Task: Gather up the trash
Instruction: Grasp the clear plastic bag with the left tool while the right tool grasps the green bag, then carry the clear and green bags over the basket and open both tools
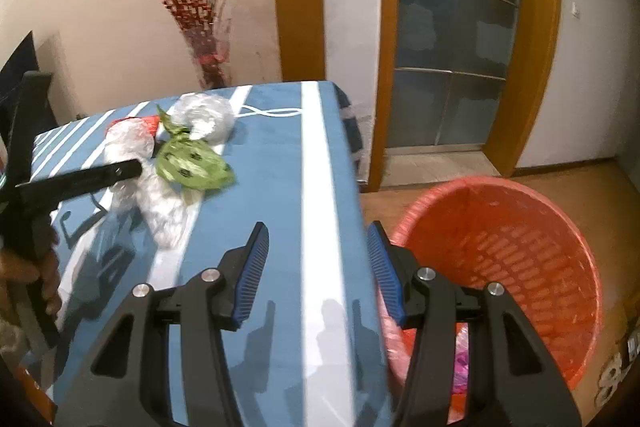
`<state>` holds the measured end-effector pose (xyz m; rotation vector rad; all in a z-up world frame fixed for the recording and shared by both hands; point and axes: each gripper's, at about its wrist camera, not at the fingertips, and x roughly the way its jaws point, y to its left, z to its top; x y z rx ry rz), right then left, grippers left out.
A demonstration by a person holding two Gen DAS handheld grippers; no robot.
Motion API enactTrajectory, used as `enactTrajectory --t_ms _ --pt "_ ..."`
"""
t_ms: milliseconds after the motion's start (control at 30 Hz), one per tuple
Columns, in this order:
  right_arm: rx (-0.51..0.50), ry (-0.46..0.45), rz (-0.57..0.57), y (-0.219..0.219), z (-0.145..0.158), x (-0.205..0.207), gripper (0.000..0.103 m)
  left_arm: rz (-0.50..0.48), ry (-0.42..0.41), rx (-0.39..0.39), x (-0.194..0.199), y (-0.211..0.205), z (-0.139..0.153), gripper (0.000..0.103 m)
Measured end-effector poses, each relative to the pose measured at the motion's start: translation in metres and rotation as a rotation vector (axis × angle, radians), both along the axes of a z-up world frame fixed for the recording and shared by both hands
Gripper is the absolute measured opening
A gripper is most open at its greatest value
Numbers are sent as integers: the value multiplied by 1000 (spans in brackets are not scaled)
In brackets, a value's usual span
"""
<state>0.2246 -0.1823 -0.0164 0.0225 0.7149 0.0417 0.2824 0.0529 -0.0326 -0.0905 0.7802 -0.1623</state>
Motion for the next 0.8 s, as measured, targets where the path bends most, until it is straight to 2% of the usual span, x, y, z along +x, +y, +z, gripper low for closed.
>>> enactTrajectory --t_ms 133,300,467,633,700,767,800 --pt "18 -8 39 18 3 9 51 13 -43 63 -26 23 9 38" --pt "72 4 114 59 3 35 50 77 -61 78 -35 58 17 38" --pt "137 33 174 103 3 77 38 151 -64 62 -36 93 21 38" --pt "105 103 184 139 -13 117 29 178 -57 46 -33 109 18 38" --pt "78 135 174 146 -21 129 22 179 -53 38 -32 111 17 38" --pt "25 170 161 153 -31 137 2 178 -48 26 -32 112 15 38" --pt "21 178 160 151 -33 138 2 177 -47 22 -32 112 15 38"
